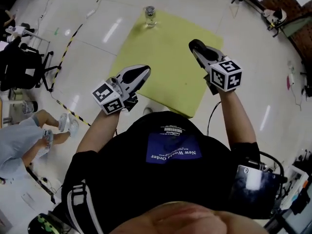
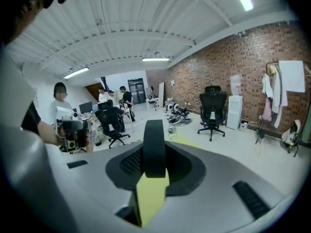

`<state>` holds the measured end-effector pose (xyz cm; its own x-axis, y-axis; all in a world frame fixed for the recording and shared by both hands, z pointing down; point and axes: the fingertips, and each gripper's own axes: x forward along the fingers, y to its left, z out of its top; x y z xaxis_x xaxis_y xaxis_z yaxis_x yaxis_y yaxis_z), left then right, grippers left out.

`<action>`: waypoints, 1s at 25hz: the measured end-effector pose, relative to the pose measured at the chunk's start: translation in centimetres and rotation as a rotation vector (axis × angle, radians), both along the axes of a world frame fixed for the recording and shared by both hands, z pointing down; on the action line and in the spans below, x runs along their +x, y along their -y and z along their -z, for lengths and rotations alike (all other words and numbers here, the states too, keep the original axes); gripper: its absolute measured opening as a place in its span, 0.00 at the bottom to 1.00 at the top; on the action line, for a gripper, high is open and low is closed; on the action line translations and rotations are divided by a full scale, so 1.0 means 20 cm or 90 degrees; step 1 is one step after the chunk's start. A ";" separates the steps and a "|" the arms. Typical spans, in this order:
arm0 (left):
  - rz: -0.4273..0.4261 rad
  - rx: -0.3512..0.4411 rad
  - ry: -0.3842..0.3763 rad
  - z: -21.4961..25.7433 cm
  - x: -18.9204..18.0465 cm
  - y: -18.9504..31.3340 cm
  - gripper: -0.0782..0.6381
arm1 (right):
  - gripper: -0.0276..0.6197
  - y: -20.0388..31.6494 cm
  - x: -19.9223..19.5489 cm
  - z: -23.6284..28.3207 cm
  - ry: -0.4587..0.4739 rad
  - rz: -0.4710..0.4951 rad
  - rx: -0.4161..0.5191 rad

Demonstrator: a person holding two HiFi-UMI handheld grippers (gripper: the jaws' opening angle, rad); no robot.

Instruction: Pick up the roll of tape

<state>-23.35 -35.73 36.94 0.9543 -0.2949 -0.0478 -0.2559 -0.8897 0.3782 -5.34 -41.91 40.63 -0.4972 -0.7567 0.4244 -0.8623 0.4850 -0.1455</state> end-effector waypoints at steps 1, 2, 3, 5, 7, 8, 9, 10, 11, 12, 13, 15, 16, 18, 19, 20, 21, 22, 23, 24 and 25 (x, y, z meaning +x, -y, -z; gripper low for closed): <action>0.000 0.008 -0.005 0.04 0.00 -0.01 0.12 | 0.15 -0.04 0.00 0.06 0.006 0.005 0.009; 0.001 0.016 -0.011 0.09 0.01 -0.02 0.12 | 0.15 -0.08 0.01 0.12 0.011 0.011 0.018; 0.002 0.024 -0.016 0.13 0.01 -0.03 0.12 | 0.15 -0.12 0.01 0.18 0.017 0.017 0.026; 0.001 0.040 -0.027 0.19 0.01 -0.05 0.12 | 0.15 -0.19 0.01 0.28 0.029 0.028 0.044; -0.004 0.056 -0.036 0.25 0.02 -0.05 0.12 | 0.15 -0.24 0.01 0.37 0.040 0.035 0.063; -0.008 0.062 -0.040 0.28 0.03 -0.05 0.12 | 0.15 -0.26 0.01 0.41 0.044 0.038 0.071; -0.012 0.067 -0.042 0.30 0.04 -0.05 0.12 | 0.15 -0.28 0.01 0.44 0.047 0.041 0.078; -0.015 0.071 -0.045 0.33 0.04 -0.06 0.12 | 0.15 -0.31 0.00 0.47 0.050 0.045 0.083; -0.017 0.076 -0.047 0.34 0.04 -0.06 0.12 | 0.15 -0.33 0.00 0.49 0.054 0.048 0.088; -0.019 0.080 -0.048 0.36 0.05 -0.07 0.12 | 0.15 -0.36 -0.01 0.51 0.059 0.052 0.093; -0.021 0.084 -0.049 0.37 0.05 -0.08 0.12 | 0.15 -0.38 -0.01 0.53 0.065 0.055 0.097; -0.024 0.091 -0.052 0.40 0.07 -0.09 0.12 | 0.16 -0.41 0.00 0.57 0.080 0.062 0.104; -0.025 0.093 -0.053 0.41 0.08 -0.08 0.12 | 0.16 -0.42 0.00 0.59 0.089 0.065 0.106; -0.027 0.096 -0.054 0.43 0.08 -0.09 0.12 | 0.16 -0.44 0.01 0.61 0.100 0.070 0.113; -0.027 0.098 -0.055 0.43 0.08 -0.09 0.12 | 0.16 -0.45 0.01 0.62 0.099 0.071 0.118; -0.028 0.100 -0.056 0.44 0.08 -0.10 0.12 | 0.16 -0.46 0.01 0.63 0.096 0.071 0.123; -0.028 0.102 -0.056 0.45 0.07 -0.10 0.12 | 0.16 -0.47 0.01 0.64 0.093 0.070 0.128; -0.029 0.105 -0.056 0.45 0.07 -0.11 0.12 | 0.16 -0.47 0.02 0.64 0.092 0.069 0.133; -0.029 0.107 -0.056 0.46 0.07 -0.11 0.12 | 0.16 -0.47 0.02 0.64 0.091 0.068 0.135; -0.030 0.108 -0.055 0.46 0.07 -0.11 0.12 | 0.16 -0.47 0.02 0.64 0.090 0.067 0.136; -0.029 0.109 -0.054 0.47 0.07 -0.11 0.12 | 0.16 -0.47 0.02 0.64 0.090 0.067 0.137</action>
<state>-21.89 -33.50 27.61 0.9571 -0.2314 -0.1745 -0.1868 -0.9528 0.2392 -4.88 -32.60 27.78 -0.6206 -0.7629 0.1810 -0.7841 0.6036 -0.1444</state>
